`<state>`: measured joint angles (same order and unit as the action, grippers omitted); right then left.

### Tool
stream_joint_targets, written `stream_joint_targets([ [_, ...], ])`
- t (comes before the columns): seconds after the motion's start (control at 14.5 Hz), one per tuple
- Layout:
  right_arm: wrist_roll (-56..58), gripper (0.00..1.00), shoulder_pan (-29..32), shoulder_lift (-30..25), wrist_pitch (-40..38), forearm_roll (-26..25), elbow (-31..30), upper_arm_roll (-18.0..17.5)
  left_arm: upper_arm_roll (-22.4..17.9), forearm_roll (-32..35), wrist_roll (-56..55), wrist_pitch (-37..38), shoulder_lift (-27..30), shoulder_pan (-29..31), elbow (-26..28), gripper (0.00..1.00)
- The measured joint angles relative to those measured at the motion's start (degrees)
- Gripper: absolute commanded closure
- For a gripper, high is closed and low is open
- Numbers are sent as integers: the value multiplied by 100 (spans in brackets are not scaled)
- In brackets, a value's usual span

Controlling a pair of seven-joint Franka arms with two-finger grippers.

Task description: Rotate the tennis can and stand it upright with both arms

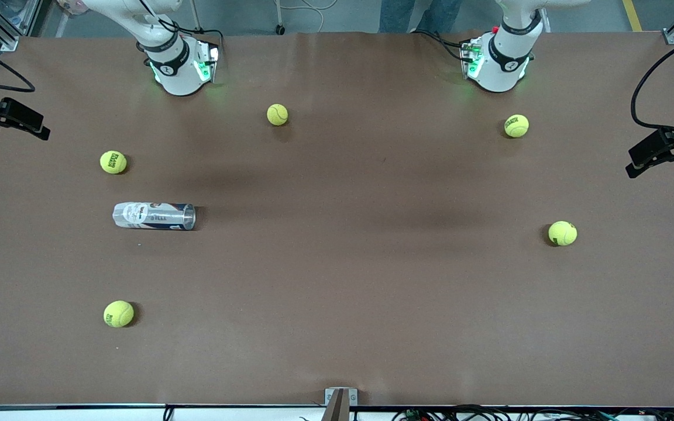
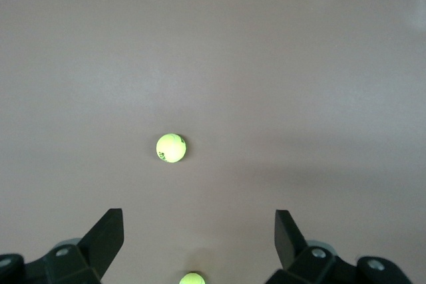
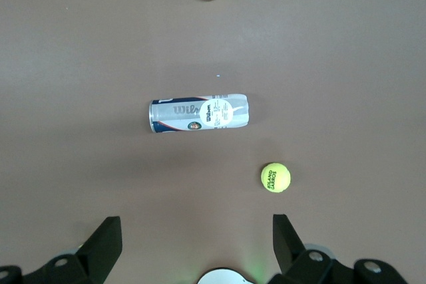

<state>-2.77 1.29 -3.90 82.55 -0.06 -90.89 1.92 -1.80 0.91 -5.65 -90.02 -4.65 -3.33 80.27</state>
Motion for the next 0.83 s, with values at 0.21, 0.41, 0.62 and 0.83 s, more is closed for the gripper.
stream_joint_targets([
  [0.21, 0, 0, 14, 12, 14, -18, 52, 18, 10, 0, 227, 127, 0, -1, 0, 0],
  [0.41, 0, 0, 25, 178, 240, -36, 49, 21, 13, 0, 458, 142, 0, 0, 0, 0],
  [0.62, 0, 0, 127, 680, 529, -204, 47, 35, 22, -4, 458, 144, 0, -1, 0, 0],
  [0.83, -194, 0, 275, 1010, 655, -352, 115, 67, 28, -9, 458, 144, 0, -2, 0, 0],
])
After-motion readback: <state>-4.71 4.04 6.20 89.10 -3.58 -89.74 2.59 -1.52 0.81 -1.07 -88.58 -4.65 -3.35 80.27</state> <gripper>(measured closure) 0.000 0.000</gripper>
